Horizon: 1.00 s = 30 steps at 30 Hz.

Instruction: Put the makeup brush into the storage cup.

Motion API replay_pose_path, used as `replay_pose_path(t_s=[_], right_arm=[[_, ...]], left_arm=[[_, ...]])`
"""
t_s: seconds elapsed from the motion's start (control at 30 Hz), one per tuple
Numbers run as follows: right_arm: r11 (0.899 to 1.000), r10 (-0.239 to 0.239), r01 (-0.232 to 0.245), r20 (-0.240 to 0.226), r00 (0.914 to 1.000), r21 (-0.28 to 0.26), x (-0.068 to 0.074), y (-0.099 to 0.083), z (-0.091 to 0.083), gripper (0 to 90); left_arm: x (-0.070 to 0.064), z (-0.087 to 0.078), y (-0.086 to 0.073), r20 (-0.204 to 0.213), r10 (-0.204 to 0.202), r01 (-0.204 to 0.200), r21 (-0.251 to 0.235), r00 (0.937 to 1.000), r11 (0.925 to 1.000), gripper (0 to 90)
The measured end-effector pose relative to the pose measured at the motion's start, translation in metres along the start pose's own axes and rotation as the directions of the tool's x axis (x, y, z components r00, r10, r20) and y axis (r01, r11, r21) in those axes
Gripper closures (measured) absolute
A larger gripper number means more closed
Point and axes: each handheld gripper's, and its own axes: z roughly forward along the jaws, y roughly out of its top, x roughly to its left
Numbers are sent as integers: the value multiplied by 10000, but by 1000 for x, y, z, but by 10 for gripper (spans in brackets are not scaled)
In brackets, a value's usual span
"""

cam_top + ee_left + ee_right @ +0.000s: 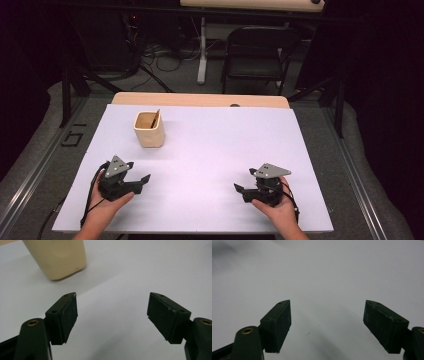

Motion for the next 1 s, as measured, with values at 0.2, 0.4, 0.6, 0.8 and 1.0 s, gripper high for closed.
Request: replay_pose_path(t_s=[0.2,0.4,0.6,0.8,1.0], right_arm=[[10000,-12,13,99,10000,-79,-3,-2,-1,224],[10000,48,-47,199,9998,-86,-6,-5,0,226],[10000,37,-35,272,9996,-84,-7,-7,2,226],[9999,114,-112,274,9996,-74,-9,-9,2,226],[9999,130,-132,266,9996,38,-9,-10,4,226]], left_arm=[[-2,1,-4,27,139,-139,69,9999,9999,252],[0,3,-8,15,64,-64,42,10000,10000,251],[3,8,-12,-97,127,-124,262,9999,9996,257],[5,9,-14,-150,98,-93,323,9998,9994,257],[5,10,-14,-129,150,-145,357,9998,9993,257]])
